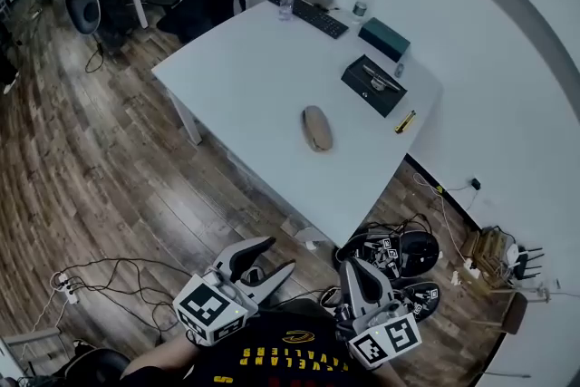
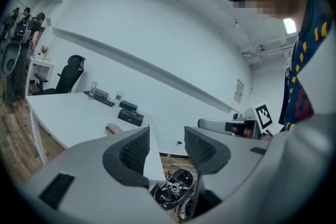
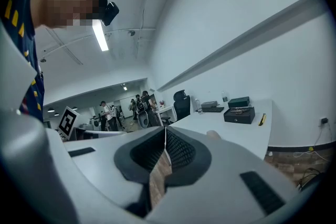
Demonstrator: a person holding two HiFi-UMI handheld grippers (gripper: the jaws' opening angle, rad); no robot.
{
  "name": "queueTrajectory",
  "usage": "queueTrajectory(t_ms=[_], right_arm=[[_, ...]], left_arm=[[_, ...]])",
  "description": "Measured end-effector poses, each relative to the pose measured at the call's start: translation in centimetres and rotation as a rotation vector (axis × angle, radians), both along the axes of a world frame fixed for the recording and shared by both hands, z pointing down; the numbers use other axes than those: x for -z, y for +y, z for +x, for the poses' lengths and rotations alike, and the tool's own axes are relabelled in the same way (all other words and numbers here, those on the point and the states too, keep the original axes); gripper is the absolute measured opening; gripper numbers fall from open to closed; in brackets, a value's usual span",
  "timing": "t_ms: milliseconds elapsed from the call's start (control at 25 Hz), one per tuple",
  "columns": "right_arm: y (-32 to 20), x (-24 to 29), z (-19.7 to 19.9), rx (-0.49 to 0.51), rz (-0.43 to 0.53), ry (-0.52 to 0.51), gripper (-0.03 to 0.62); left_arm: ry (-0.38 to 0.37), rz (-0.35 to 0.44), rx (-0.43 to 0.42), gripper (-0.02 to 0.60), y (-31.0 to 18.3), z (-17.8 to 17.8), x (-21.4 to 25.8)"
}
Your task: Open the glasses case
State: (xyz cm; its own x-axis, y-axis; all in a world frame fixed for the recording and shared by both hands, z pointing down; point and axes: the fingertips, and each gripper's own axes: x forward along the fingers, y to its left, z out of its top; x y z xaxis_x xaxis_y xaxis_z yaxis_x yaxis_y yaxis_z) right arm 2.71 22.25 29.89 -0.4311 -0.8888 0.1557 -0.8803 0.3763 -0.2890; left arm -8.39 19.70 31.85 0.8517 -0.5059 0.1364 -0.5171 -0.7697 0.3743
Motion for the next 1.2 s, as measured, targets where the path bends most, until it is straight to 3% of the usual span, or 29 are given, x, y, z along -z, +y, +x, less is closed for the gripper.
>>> queueTrajectory(t_ms=[440,960,1200], right_arm=[[-2.8,1.2,-2.0,0.044,0.011,0.029,0.017],[-6.7,-0.2,-0.6,0.082,-0.005,-0.028,0.017],[-9.8,-0.1,1.5,0.098,0.014,-0.062,0.017]], left_arm=[[0.030,-0.012,0.057,0.221,-2.2,-2.5,0.0],[-0.015,-0.013,0.097,0.221,-5.6,-1.2,-0.6],[-0.037,0.000,0.107,0.219,-8.3,1.4,-0.1]])
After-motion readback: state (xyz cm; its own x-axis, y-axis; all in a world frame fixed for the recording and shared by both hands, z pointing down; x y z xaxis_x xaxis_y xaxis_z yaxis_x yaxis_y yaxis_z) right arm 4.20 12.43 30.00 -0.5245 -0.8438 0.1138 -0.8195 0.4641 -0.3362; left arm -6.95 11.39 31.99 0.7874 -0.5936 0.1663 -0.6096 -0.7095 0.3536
